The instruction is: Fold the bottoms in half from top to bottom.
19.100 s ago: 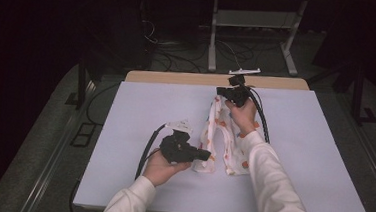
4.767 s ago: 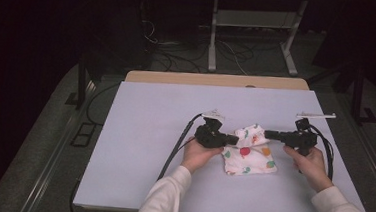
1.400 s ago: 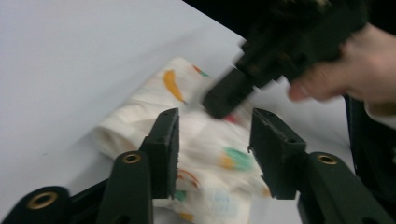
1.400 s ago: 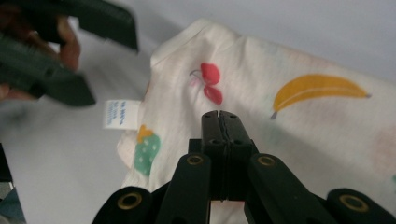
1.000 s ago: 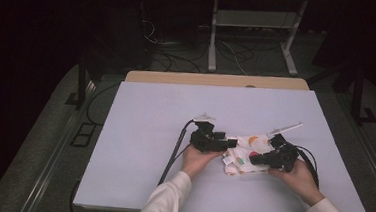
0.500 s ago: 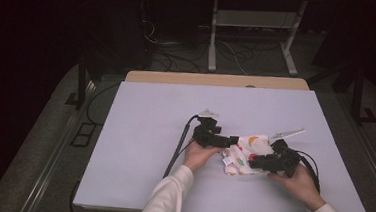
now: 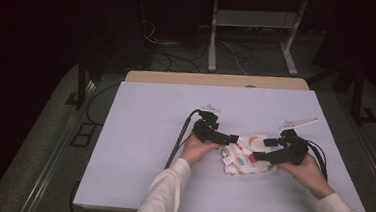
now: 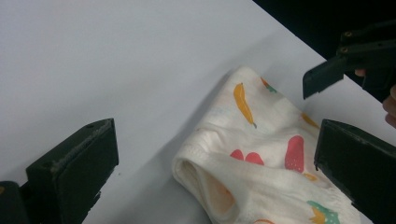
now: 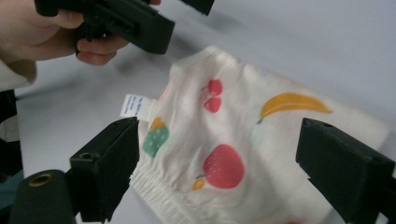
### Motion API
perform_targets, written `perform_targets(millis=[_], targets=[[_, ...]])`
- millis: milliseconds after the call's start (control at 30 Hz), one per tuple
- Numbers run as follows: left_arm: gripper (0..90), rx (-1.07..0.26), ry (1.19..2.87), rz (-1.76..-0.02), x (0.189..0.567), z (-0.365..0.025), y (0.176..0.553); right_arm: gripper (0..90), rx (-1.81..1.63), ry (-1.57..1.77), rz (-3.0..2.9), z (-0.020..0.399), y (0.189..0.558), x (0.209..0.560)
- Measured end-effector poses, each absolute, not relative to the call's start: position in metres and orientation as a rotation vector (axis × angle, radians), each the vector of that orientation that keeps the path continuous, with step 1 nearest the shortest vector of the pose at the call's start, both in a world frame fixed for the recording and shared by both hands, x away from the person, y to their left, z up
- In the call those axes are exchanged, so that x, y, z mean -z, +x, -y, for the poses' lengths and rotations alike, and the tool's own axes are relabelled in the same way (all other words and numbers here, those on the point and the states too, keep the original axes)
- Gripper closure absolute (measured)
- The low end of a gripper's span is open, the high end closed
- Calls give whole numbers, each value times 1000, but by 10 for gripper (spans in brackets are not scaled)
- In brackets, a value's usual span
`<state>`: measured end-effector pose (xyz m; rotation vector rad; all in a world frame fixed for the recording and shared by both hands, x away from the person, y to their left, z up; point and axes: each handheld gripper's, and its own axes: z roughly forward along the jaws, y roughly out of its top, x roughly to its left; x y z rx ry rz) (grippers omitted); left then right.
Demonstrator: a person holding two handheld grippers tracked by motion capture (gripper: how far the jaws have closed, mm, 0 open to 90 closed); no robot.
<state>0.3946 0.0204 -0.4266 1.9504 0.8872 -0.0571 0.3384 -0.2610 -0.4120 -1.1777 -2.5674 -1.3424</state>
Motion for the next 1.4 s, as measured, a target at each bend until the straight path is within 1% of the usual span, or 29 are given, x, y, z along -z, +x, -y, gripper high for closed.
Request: perform_targets(millis=[167,300,533,867,1133,1400], targets=[[0,46,1944,-899,426,-25,398,27,1382,-1208,2565,270,347,406],[0,38,1972,-907,429,-27,401,3,1348,-1226,2572,276,355,405],[0,37,1984,-924,431,-34,407,3,1363,-1257,2541,283,364,408],[0,107,2037,-920,433,-34,414,3,1338,-1306,2541,291,379,414],[0,175,2020,-945,439,-36,419,3,1356,-1349,2498,300,390,422],[0,183,2024,-948,443,-33,419,6,1341,-1397,2464,306,398,432]])
